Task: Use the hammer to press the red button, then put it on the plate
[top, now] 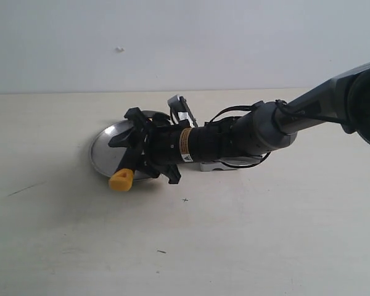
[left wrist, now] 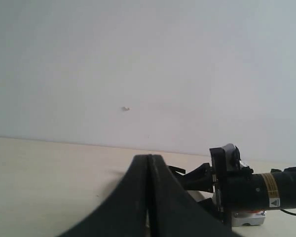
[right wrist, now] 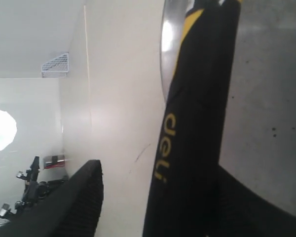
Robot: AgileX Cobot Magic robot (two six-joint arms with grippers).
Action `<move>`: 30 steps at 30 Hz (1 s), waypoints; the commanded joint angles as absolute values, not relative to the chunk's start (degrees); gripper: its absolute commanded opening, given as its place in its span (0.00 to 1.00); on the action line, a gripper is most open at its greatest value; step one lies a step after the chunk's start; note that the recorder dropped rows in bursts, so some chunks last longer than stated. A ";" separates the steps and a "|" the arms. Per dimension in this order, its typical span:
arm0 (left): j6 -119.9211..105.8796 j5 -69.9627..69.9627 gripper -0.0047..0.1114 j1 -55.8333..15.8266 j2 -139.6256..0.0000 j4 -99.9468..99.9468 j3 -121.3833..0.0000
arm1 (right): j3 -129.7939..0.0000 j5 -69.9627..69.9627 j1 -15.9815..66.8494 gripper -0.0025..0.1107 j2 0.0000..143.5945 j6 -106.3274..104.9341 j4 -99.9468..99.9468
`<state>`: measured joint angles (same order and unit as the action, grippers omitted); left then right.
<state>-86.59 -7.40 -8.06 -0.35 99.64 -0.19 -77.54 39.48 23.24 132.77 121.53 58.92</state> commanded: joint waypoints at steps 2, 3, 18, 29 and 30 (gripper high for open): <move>-86.45 -7.33 0.04 -8.00 0.00 99.95 0.00 | -78.08 33.83 23.31 0.49 129.95 121.41 62.30; -86.45 -7.33 0.04 -8.00 0.00 99.95 0.00 | -78.08 32.24 23.31 0.49 129.22 121.41 63.42; -86.45 -7.33 0.04 -8.00 0.00 99.95 0.00 | -78.08 17.94 23.31 0.49 125.92 121.41 70.97; -86.45 -7.33 0.04 -8.00 0.00 99.95 0.00 | -78.08 21.26 23.31 0.47 125.92 121.57 75.67; -86.45 -7.33 0.04 -8.00 0.00 99.95 0.00 | -78.08 22.05 23.31 0.46 125.92 121.57 75.67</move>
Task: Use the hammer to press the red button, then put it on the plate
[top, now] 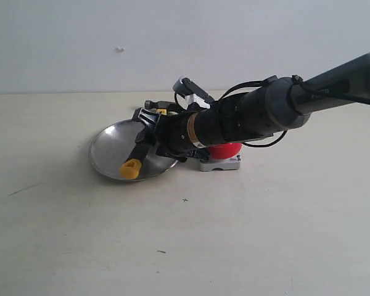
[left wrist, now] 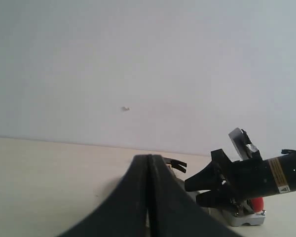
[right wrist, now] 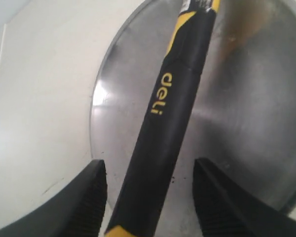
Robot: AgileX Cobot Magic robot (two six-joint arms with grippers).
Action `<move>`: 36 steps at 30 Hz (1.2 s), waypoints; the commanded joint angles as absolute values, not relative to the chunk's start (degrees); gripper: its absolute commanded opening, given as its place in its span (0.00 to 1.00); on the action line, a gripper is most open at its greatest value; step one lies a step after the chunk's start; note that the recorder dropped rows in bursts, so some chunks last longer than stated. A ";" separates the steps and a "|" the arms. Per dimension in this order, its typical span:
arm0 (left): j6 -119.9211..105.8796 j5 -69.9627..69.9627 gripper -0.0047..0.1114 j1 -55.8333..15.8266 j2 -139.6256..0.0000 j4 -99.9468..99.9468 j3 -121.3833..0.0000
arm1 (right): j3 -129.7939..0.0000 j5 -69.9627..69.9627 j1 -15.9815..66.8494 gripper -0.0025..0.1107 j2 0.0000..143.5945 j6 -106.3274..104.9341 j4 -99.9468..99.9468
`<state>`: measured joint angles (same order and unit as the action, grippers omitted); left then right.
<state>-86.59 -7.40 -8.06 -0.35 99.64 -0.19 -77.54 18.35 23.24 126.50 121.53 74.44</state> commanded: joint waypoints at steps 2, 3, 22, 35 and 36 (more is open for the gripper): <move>-86.45 -7.33 0.04 -8.00 0.00 99.95 0.00 | -78.08 23.36 23.31 0.45 125.92 121.57 77.14; -86.45 -7.33 0.04 -8.00 0.00 99.95 0.00 | -78.08 23.32 23.31 0.44 125.70 121.57 78.23; -86.45 -7.33 0.04 -8.00 0.00 99.95 0.00 | -78.01 6.36 26.67 0.16 120.40 113.79 87.34; -86.45 -7.33 0.04 -8.00 0.00 99.95 0.00 | -83.88 8.48 26.67 0.56 128.23 121.84 76.61; -86.45 -7.33 0.04 -8.00 0.00 99.95 0.00 | -84.60 9.55 26.67 0.56 128.95 121.84 76.47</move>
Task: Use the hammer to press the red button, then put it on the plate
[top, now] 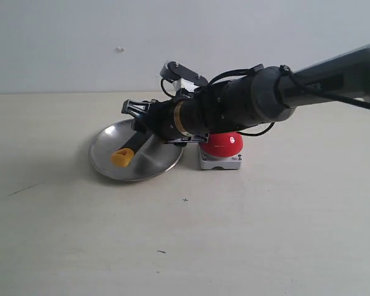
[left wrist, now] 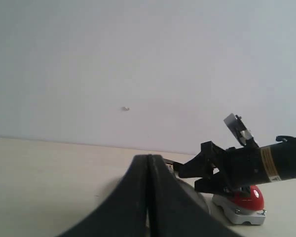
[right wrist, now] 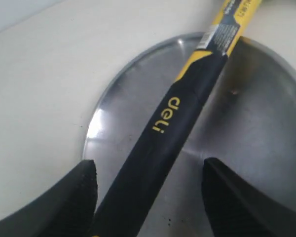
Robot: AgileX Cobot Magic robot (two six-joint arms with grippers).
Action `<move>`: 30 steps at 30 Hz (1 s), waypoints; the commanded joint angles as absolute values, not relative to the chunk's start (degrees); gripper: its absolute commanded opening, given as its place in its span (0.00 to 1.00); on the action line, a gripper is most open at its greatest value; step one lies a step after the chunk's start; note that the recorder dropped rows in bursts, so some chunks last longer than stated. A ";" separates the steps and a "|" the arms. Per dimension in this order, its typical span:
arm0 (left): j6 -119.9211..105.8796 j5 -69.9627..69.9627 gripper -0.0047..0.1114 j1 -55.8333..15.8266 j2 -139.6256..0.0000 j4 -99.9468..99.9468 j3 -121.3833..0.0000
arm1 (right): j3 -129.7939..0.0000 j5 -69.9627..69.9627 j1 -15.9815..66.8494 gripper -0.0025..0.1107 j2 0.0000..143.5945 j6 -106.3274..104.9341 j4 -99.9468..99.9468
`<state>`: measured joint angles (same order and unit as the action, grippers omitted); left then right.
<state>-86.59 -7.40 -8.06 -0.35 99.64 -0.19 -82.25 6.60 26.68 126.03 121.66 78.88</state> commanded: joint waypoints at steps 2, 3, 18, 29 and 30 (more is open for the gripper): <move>-86.45 -7.33 0.04 -8.00 0.00 99.95 0.00 | -86.41 11.31 26.67 0.56 130.49 121.84 75.70; -86.45 -7.33 0.04 -8.00 0.00 99.95 0.00 | -87.23 12.08 26.67 0.56 131.34 121.84 74.25; -86.45 -7.33 0.04 -8.00 0.00 99.95 0.00 | -89.58 12.63 26.67 0.46 134.75 121.45 67.52; -86.45 -7.33 0.04 -8.00 0.00 99.95 0.00 | -90.07 22.37 26.67 0.02 135.04 121.45 67.86; -86.45 -7.33 0.04 -8.00 0.00 99.95 0.00 | -90.07 22.63 26.67 0.02 135.04 121.45 68.15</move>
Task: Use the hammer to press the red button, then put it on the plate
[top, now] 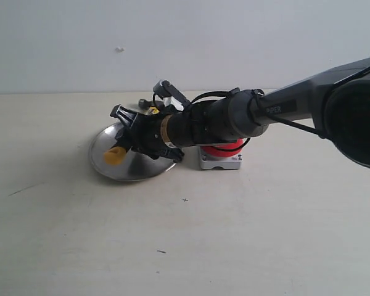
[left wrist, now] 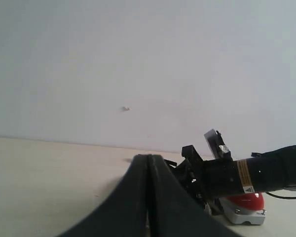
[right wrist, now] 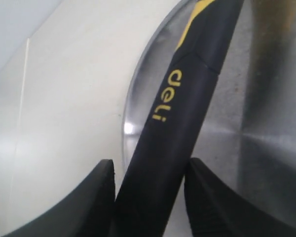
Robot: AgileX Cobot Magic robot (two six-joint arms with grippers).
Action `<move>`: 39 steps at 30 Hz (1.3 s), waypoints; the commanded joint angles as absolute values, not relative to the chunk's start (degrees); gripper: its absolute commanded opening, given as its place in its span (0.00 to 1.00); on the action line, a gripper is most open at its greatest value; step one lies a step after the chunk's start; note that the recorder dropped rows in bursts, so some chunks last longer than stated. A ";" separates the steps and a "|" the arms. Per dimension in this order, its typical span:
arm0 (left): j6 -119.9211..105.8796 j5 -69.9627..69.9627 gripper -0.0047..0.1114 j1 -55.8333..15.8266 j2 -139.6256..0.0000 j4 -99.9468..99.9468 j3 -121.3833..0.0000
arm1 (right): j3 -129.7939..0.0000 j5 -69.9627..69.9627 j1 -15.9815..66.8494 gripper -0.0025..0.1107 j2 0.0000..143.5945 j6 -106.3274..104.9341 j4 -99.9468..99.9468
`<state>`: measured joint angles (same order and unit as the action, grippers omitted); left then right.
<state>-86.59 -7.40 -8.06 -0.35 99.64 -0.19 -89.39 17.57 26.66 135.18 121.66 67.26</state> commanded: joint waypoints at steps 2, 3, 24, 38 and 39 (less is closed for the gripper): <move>-86.45 -7.33 0.04 -8.00 0.00 99.95 0.00 | -90.07 23.38 26.67 0.02 135.04 121.56 70.47; -86.45 -7.33 0.04 -8.00 0.00 99.95 0.00 | -90.07 23.85 26.67 0.02 135.04 121.56 71.36; -86.45 -7.33 0.04 -8.00 0.00 99.95 0.00 | -72.53 24.88 21.53 0.02 122.47 119.50 76.43; -86.45 -7.33 0.04 -8.00 0.00 99.95 0.00 | -70.40 24.37 21.53 0.50 122.70 118.15 79.80; -86.45 -7.33 0.04 -8.00 0.00 99.95 0.00 | -70.40 23.93 21.53 0.53 122.70 118.15 80.07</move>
